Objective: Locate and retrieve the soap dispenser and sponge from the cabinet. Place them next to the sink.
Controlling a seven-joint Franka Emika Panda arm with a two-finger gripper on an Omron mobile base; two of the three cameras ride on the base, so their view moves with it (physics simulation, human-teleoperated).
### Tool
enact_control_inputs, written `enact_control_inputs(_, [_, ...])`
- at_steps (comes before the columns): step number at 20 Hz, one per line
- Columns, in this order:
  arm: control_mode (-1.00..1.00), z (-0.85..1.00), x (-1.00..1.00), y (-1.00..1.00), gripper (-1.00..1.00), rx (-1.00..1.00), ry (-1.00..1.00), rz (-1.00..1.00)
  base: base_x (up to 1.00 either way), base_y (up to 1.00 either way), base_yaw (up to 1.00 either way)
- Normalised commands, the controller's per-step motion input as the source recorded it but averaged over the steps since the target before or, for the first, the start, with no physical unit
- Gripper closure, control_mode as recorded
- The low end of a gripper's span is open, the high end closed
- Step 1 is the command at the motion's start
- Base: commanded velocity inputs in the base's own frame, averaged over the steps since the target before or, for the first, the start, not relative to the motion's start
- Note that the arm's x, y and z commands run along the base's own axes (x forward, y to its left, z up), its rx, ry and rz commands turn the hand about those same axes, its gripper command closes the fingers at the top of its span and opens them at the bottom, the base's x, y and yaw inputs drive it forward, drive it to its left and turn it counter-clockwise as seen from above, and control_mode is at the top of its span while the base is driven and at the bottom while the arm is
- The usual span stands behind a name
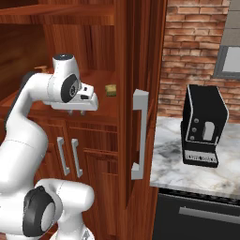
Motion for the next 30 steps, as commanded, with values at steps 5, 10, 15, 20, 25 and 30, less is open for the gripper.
enact_control_inputs(5, [-1.00,0.00,0.07,-0.01,-1.00,0.00,0.00,0.00,0.00,0.00,0.00])
enact_control_inputs(10, [-1.00,-0.02,0.37,0.00,-1.00,0.00,0.00,0.00,0.00,0.00,0.00])
enact_control_inputs(15, [-1.00,0.03,0.64,0.00,-1.00,-0.01,0.01,-0.06,0.00,0.00,0.00])
enact_control_inputs(20, [-1.00,0.09,0.58,-0.07,-1.00,0.00,0.00,-0.02,0.00,0.00,0.00])
enact_control_inputs(25, [-1.00,0.10,0.02,-0.19,-1.00,0.00,-0.14,0.00,0.00,0.00,0.00])
enact_control_inputs(30, [-1.00,0.10,0.06,-0.23,-1.00,0.00,-0.22,0.00,0.00,0.00,0.00])
